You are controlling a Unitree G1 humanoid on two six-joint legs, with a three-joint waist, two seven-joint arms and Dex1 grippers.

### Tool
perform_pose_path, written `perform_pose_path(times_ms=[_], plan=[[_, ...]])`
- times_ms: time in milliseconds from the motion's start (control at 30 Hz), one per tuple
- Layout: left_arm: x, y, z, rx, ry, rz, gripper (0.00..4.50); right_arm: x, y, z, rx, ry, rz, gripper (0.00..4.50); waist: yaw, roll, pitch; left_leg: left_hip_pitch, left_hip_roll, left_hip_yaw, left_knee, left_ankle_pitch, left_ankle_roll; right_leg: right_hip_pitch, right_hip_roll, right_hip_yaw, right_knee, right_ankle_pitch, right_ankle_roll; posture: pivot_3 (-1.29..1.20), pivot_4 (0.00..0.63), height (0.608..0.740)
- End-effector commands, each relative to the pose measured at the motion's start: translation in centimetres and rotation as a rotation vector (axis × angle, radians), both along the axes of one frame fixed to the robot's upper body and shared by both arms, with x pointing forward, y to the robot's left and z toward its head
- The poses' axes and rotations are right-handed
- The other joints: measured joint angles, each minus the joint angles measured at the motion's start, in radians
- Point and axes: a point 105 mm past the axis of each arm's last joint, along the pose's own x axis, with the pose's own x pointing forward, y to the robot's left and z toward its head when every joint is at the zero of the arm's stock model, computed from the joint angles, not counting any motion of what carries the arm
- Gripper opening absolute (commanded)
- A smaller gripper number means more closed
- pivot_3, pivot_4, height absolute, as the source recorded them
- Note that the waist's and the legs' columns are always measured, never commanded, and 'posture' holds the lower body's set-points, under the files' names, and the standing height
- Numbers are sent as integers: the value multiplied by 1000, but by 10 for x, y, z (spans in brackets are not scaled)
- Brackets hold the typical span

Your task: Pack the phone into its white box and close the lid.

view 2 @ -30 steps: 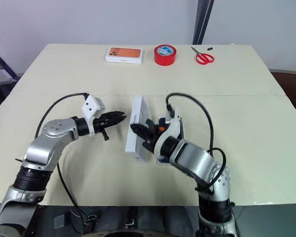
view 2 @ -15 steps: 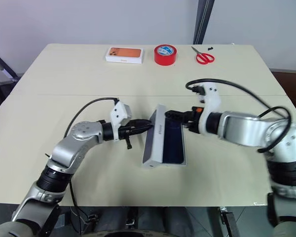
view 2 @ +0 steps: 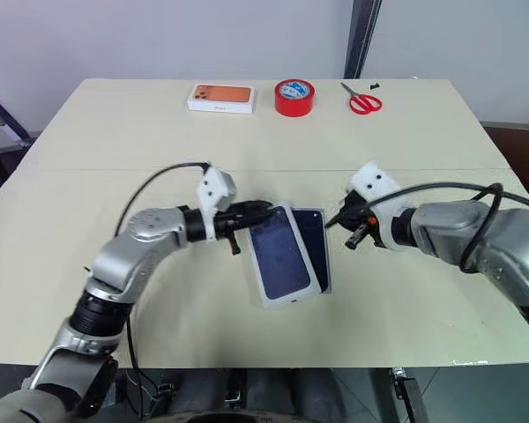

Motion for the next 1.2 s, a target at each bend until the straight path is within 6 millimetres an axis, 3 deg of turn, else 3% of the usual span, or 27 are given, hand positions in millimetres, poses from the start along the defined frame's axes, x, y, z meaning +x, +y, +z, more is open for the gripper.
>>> perform_pose_path(times_ms=[33, 200, 367, 533, 833, 1200], plan=[[-3, 18, 1, 51, 47, 32, 715, -4, 8, 4, -78, -86, 114, 64, -1, 0, 0, 0, 0, 0, 0, 0, 0, 0, 0, 0, 0, 0, 0, 0, 150, 725], [-38, 36, -28, 210, 180, -77, 715, -11, 22, -5, -98, -96, 211, 64, -2, 0, 0, 1, 0, 0, -1, 0, 0, 0, 0, 0, 0, 0, 0, 0, 150, 725], [-48, 28, -49, 293, 241, -118, 715, -11, 33, -10, -73, -83, 236, 64, 12, 0, 0, 1, -1, 0, 0, 0, -1, 1, -2, 0, 0, 0, 0, 0, 150, 725], [-42, 14, -63, 336, 263, -105, 715, -9, 40, -18, -63, -56, 232, 64, 20, 0, 0, 0, -1, 0, 0, 0, 0, 1, -1, 0, -1, 0, 0, 0, 150, 725], [-31, -11, -54, 262, 208, -106, 715, -11, 42, -22, -64, -41, 225, 64, 21, 0, 0, 0, -1, 0, 0, 0, 0, 1, -1, 0, -1, 0, 0, 0, 150, 725], [-34, -34, -41, 194, 172, -157, 715, -17, 27, -20, -68, -23, 179, 64, 22, 0, 0, 0, -1, 0, 0, 0, 0, 1, -1, 0, -1, 0, 0, 0, 150, 725]])
